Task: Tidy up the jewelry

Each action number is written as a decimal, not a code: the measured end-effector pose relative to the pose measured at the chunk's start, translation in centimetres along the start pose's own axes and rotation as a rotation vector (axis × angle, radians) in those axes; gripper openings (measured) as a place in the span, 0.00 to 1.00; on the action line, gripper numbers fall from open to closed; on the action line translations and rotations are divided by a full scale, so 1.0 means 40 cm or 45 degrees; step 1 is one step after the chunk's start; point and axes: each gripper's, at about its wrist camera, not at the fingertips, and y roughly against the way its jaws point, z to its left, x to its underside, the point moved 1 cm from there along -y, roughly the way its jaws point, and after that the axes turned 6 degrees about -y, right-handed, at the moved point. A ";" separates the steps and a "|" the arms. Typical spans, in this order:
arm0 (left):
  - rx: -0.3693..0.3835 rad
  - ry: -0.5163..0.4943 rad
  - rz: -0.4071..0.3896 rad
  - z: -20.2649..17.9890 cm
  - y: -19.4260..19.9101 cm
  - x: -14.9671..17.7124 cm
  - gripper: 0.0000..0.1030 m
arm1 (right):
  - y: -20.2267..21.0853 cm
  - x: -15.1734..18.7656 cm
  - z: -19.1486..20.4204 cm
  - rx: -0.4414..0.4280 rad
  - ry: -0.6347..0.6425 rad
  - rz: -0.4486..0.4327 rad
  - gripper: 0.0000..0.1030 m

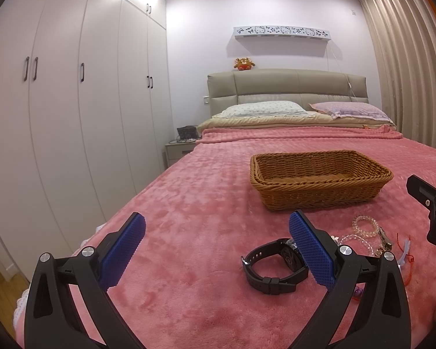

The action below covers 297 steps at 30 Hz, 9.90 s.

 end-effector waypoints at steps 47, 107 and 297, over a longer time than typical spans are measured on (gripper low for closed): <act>0.660 0.324 0.738 0.074 -0.236 0.067 0.39 | -0.121 0.074 -0.131 -0.090 -0.114 0.754 0.43; 0.561 0.190 0.469 -0.179 -0.553 -0.224 0.07 | -0.622 -0.127 -0.037 -0.074 -0.075 0.636 0.08; 0.740 0.468 0.730 -0.103 -0.180 0.081 0.45 | -0.001 0.171 0.006 -0.303 -0.131 0.816 0.11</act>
